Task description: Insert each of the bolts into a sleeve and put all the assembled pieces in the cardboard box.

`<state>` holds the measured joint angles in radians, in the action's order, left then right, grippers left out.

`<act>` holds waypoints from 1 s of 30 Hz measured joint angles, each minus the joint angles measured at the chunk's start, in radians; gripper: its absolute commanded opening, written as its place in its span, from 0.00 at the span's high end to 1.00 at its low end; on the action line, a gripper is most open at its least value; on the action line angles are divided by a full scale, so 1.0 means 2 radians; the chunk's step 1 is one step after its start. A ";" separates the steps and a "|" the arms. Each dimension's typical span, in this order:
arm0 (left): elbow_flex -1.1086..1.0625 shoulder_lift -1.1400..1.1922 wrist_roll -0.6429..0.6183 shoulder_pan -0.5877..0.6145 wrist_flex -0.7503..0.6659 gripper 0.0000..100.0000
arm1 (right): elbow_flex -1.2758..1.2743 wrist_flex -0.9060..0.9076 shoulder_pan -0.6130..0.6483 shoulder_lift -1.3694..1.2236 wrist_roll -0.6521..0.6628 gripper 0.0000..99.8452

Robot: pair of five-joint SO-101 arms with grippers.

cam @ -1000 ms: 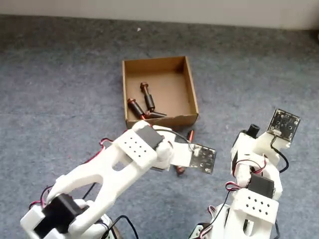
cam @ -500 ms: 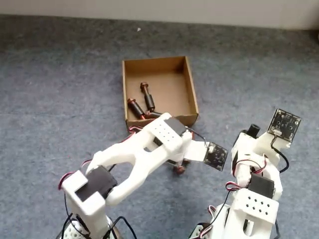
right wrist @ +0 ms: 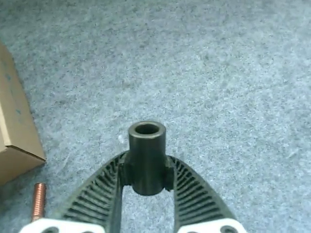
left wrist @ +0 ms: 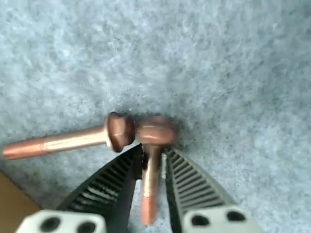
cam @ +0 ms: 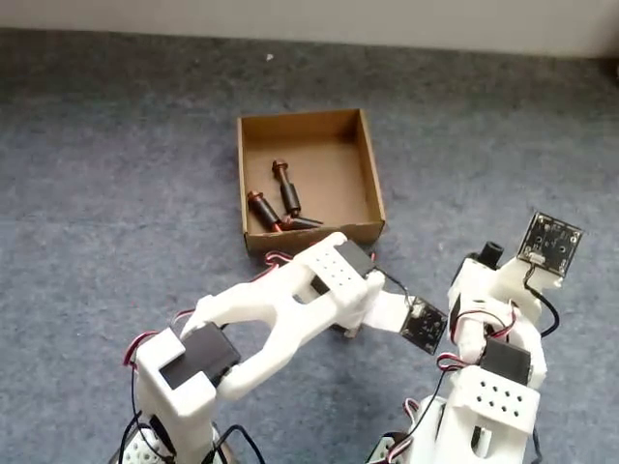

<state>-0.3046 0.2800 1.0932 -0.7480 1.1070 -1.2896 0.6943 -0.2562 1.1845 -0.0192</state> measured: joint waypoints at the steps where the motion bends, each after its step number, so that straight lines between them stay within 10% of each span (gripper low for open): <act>1: -0.002 0.000 0.001 -0.002 0.001 0.99 | 0.000 0.000 0.000 0.000 0.000 1.00; 30: -0.193 -0.305 -0.222 -0.006 0.064 0.99 | 0.000 0.000 0.000 0.000 0.000 1.00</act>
<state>-0.6912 -0.3307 0.6498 -0.7603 1.2344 -1.2896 0.6943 -0.2562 1.1845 -0.0192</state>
